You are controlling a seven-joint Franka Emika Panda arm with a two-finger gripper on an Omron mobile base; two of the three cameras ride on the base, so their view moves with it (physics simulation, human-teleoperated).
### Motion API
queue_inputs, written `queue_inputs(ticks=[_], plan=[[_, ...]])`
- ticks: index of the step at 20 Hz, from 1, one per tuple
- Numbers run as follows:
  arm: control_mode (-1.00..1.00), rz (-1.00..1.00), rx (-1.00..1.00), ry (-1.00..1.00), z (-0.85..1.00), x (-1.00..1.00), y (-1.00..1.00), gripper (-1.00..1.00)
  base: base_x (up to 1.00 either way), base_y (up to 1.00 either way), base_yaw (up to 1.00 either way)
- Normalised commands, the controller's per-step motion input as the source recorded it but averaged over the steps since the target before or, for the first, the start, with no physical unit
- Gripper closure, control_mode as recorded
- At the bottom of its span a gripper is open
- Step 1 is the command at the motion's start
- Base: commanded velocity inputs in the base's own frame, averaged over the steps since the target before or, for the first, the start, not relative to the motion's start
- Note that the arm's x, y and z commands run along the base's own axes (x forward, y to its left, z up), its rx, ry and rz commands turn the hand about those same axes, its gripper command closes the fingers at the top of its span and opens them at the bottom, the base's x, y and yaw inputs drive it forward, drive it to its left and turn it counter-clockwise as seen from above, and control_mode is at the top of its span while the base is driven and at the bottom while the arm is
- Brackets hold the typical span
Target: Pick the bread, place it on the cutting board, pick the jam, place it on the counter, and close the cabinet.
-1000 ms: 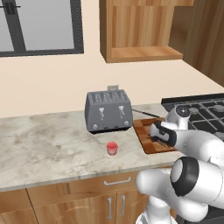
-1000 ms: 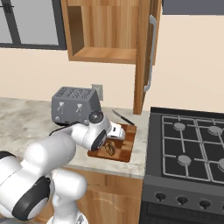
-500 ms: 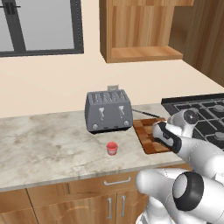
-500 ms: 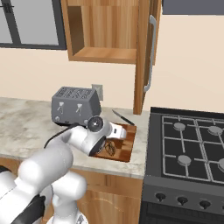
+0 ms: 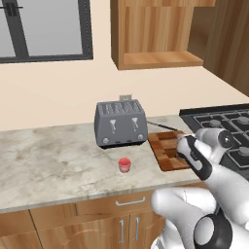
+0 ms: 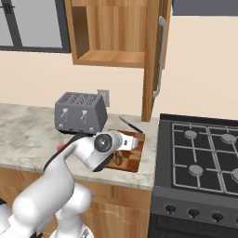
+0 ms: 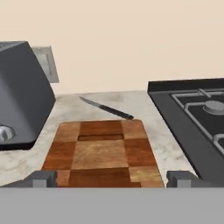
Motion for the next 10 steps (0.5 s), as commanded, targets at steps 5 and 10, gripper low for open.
queue_inputs(ticks=[5, 10], plan=[[-1.0, 0.0, 0.0, -0.19, 0.19, -0.31, -0.03, -1.0, 0.0, 0.0, 0.0], [-1.0, 0.0, 0.0, -0.18, 0.19, -0.29, 0.0, -1.0, 0.0, 0.0, 0.0]])
